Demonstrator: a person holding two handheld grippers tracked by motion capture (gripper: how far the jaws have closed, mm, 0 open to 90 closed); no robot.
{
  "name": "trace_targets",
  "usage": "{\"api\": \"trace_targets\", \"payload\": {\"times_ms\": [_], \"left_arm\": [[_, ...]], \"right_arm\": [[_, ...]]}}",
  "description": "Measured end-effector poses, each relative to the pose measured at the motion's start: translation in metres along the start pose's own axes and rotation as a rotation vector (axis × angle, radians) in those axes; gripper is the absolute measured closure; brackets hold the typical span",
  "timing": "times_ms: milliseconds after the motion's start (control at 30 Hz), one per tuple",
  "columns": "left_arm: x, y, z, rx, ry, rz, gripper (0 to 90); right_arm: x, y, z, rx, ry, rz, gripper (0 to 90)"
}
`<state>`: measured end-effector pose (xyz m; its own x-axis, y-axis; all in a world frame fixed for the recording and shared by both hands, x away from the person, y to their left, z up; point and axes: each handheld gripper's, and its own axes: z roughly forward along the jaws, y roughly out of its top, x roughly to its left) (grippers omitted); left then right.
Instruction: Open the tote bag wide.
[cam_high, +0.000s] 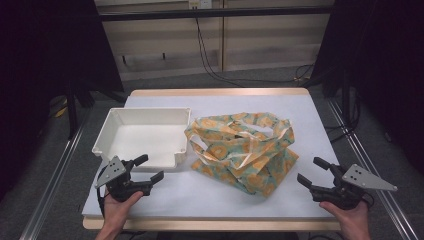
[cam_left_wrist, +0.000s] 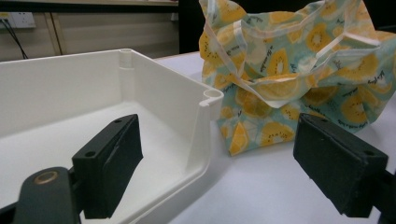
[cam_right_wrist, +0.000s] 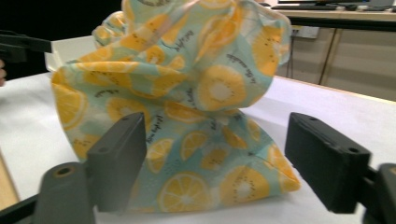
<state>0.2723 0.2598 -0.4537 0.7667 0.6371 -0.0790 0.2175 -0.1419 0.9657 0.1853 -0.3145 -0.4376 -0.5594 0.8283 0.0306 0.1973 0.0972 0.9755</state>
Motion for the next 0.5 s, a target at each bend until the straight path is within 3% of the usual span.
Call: {"api": "trace_targets", "payload": {"times_ms": [100, 200, 233, 300, 500], "left_arm": [[0.001, 0.0, -0.001, 0.005, -0.023, 0.017, 16.9], [-0.001, 0.0, 0.0, -0.003, -0.034, -0.005, 17.5], [-0.001, 0.001, 0.0, 0.004, -0.02, -0.006, 18.3], [-0.003, -0.001, 0.0, 0.021, -0.033, -0.017, 20.5], [-0.007, 0.001, 0.0, 0.026, -0.053, -0.014, 23.9]], "right_arm": [[0.002, 0.001, 0.0, 0.0, 0.013, 0.011, 24.6], [0.002, 0.003, 0.0, 0.007, 0.036, 0.012, 26.8], [0.003, 0.004, 0.0, 0.006, 0.056, 0.012, 30.0], [0.003, 0.007, 0.0, 0.011, 0.091, 0.02, 35.9], [0.007, 0.016, 0.005, 0.05, 0.149, 0.042, 40.9]]}}
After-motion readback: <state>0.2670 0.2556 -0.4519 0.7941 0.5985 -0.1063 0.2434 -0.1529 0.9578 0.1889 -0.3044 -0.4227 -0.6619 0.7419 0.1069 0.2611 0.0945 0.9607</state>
